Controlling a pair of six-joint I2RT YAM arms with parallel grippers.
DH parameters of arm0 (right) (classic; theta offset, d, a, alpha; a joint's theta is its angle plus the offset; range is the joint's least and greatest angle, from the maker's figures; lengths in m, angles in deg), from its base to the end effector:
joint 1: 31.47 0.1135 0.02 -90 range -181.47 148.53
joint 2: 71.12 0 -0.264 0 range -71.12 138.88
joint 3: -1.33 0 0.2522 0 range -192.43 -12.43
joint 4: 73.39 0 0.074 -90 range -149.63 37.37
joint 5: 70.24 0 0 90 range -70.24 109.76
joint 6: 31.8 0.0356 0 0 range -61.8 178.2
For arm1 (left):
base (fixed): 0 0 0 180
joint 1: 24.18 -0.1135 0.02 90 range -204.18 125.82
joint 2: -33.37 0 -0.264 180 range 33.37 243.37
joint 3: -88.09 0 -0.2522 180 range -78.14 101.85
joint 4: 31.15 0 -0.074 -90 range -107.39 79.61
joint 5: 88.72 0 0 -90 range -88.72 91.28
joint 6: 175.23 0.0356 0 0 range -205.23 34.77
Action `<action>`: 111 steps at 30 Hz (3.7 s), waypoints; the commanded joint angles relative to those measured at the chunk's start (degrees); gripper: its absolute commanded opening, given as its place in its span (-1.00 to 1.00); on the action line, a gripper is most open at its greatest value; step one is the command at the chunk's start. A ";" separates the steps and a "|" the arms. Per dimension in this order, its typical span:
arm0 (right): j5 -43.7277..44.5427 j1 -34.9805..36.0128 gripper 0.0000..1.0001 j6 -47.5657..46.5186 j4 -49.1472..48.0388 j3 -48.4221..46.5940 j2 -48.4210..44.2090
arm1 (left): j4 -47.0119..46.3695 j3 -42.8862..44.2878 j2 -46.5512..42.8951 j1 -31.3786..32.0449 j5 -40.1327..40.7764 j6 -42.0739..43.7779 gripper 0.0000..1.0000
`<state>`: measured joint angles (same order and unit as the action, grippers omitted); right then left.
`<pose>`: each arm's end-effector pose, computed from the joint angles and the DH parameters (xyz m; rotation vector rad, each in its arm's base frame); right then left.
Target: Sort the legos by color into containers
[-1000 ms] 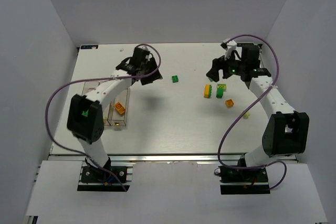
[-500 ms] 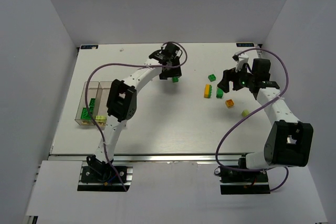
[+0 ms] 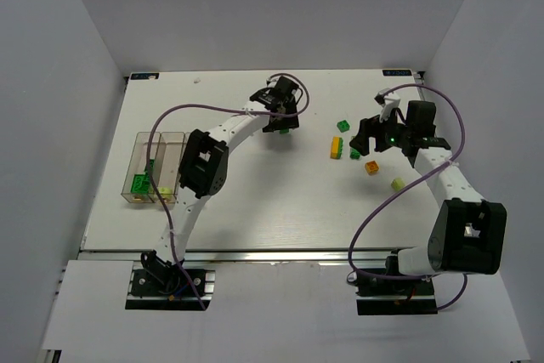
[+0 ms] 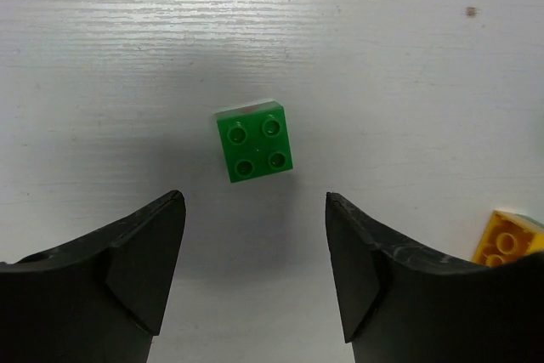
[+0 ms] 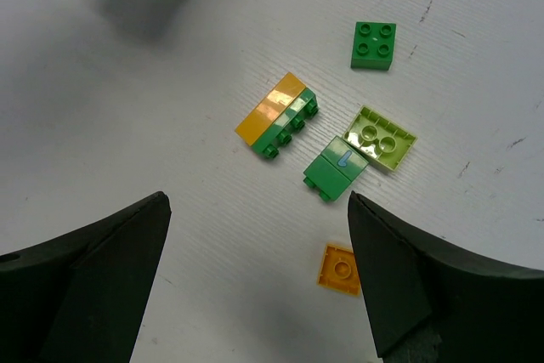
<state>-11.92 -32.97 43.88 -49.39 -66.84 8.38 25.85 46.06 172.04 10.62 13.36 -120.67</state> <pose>0.3046 0.0107 0.2632 -0.5388 2.0460 0.4394 0.4383 -0.2955 0.1928 -0.0926 2.5550 -0.2046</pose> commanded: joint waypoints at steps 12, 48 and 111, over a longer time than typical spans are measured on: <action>-1.89 -0.26 0.79 0.35 -1.80 2.29 -3.22 | -4.48 1.48 4.15 1.23 9.81 1.69 0.45; -12.62 4.57 -0.90 -12.30 6.81 0.63 -5.50 | -21.62 -44.47 -40.65 1.23 8.14 3.80 -1.00; 13.74 10.73 -0.08 -5.46 12.17 -15.81 9.00 | -32.25 -77.96 -72.84 -45.71 -28.58 -6.03 -0.54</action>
<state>1.41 -21.76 35.46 -39.97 -80.04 15.77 -0.35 -29.50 101.05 -35.82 -1.98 -122.12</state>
